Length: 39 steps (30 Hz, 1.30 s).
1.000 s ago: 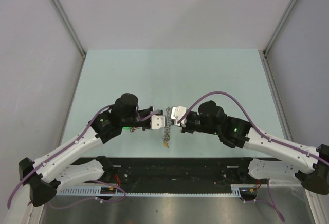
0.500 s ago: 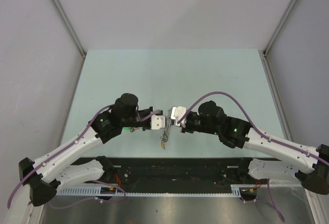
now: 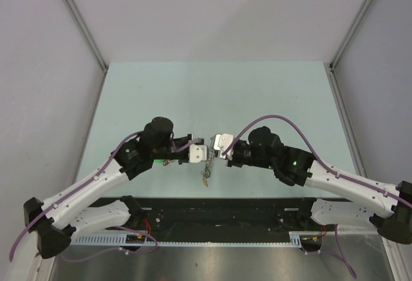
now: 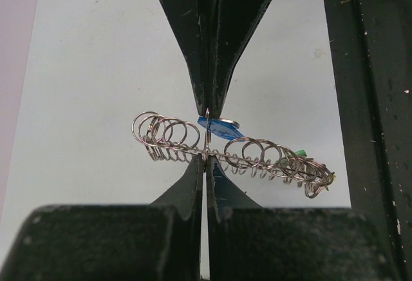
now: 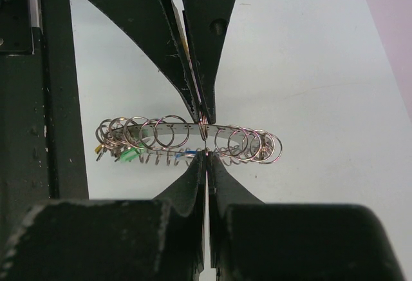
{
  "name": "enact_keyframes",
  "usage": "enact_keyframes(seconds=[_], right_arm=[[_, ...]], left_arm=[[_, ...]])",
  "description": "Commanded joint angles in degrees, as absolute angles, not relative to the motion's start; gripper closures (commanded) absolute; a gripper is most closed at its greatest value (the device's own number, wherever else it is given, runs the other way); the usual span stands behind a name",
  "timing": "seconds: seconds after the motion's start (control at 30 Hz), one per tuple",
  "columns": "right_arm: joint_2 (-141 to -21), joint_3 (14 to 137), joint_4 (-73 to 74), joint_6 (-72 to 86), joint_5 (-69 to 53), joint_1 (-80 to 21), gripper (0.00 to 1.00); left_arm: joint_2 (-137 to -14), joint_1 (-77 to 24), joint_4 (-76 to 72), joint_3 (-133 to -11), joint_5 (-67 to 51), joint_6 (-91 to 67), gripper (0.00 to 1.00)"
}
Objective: Put the keys on the keyring
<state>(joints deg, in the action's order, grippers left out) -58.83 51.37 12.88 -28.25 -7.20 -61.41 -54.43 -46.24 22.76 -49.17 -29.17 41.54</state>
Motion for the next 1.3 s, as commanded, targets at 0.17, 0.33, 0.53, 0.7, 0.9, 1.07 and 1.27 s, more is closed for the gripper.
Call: enact_keyframes(seconds=[0.17,0.33,0.53,0.7,0.9,1.07,1.27], right_arm=[[-58.3,51.4,10.4,-29.1,-8.1,-61.7,1.0],[-58.2,51.4,10.4,-29.1,-8.9,-61.7,1.0],[-58.9,51.5,10.7,-29.4,-10.5,-61.8,1.0],[-59.2,51.4,10.3,-29.2,-11.2,-61.8,1.0],[-59.3,51.4,9.8,-28.9,-12.0,-61.9,1.0],[-59.8,51.4,9.7,-28.9,-12.2,-61.9,1.0],[-59.8,51.5,9.7,-28.8,-12.0,-61.9,1.0]], left_arm=[[-54.8,-46.6,20.7,-50.0,-33.0,42.6,1.0],[-54.9,-46.6,20.6,-50.1,-33.3,42.5,1.0],[-54.9,-46.6,20.6,-50.2,-33.8,42.4,1.0],[-55.2,-46.6,20.7,-50.4,-35.0,42.1,1.0],[-55.5,-46.6,20.6,-50.5,-36.0,41.7,1.0],[-56.2,-46.6,21.1,-51.1,-36.7,41.5,1.0],[-56.2,-46.6,20.6,-51.2,-37.1,40.8,1.0]])
